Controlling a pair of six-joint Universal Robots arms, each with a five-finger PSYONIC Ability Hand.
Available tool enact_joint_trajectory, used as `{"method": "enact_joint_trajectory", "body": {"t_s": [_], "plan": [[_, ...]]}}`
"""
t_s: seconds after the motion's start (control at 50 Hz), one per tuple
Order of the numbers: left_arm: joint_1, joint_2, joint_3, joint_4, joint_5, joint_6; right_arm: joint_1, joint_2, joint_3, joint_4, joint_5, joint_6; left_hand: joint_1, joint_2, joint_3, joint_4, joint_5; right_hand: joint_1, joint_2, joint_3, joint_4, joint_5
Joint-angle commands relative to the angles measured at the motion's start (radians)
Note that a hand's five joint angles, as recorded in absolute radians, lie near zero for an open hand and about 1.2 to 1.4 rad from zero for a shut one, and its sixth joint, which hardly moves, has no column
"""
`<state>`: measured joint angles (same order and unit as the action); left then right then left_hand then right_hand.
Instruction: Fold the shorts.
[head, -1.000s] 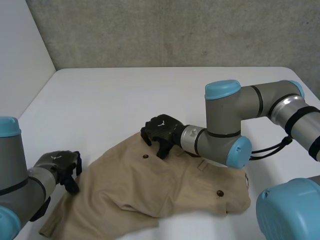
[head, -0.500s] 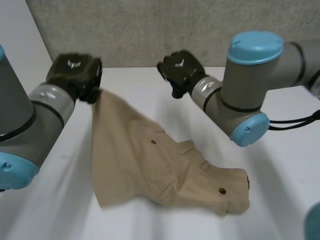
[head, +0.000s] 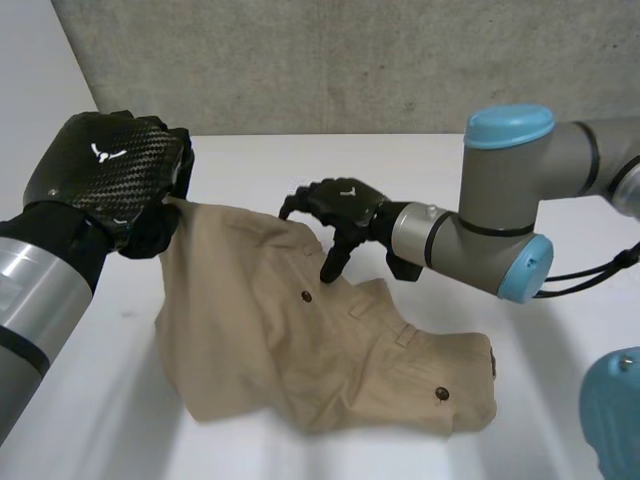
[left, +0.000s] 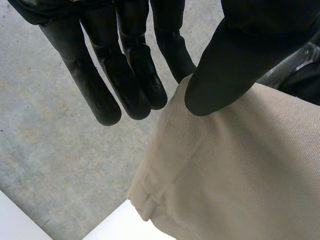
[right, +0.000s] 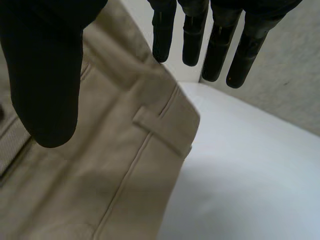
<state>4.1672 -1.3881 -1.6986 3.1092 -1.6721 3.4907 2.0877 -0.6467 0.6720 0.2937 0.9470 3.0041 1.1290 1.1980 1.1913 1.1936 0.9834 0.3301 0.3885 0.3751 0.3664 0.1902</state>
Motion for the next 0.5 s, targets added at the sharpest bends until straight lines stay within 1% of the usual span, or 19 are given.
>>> {"method": "enact_joint_trajectory", "body": {"t_s": [0.02,0.08,0.24,0.36,0.4,0.42,0.44,0.48,0.5], "plan": [[-0.006,0.021,-0.027,-0.004,-0.001,-0.001,0.012,0.085,-0.075,-0.039,0.012,-0.01,0.267,0.198,0.205,0.203,0.238,0.019,-0.039,-0.026,-0.017,-0.016],[-0.006,0.03,-0.039,-0.004,-0.001,-0.001,0.017,0.094,-0.083,-0.07,0.035,-0.005,0.267,0.198,0.205,0.203,0.238,0.019,-0.039,-0.026,-0.017,-0.016],[-0.006,0.037,-0.062,-0.003,0.0,-0.001,0.046,0.128,-0.081,-0.085,0.016,-0.008,0.267,0.198,0.205,0.203,0.238,0.04,-0.019,-0.005,0.003,0.005],[-0.006,0.026,-0.065,0.0,0.003,0.014,0.057,0.174,-0.121,-0.105,-0.007,-0.011,0.267,0.198,0.205,0.203,0.238,0.083,0.025,0.038,0.047,0.049],[-0.006,0.021,-0.067,0.003,0.005,0.022,0.066,0.185,-0.14,-0.105,-0.007,-0.013,0.267,0.198,0.205,0.203,0.238,0.262,0.204,0.217,0.226,0.227],[-0.006,0.011,-0.065,0.014,0.005,0.036,0.068,0.186,-0.144,-0.105,-0.007,-0.013,0.267,0.198,0.205,0.203,0.238,0.391,0.332,0.346,0.354,0.356],[-0.006,0.003,-0.064,0.019,0.005,0.04,0.069,0.186,-0.15,-0.108,-0.002,-0.014,0.267,0.198,0.205,0.203,0.238,0.729,0.671,0.684,0.693,0.694],[-0.004,-0.037,-0.052,0.049,0.005,0.063,0.069,0.185,-0.16,-0.114,-0.001,-0.017,0.267,0.198,0.205,0.203,0.238,1.064,1.006,1.019,1.028,1.03],[-0.004,-0.046,-0.047,0.058,0.005,0.073,0.068,0.183,-0.166,-0.119,0.003,-0.019,0.267,0.198,0.205,0.203,0.238,1.066,1.008,1.021,1.03,1.031]]}}
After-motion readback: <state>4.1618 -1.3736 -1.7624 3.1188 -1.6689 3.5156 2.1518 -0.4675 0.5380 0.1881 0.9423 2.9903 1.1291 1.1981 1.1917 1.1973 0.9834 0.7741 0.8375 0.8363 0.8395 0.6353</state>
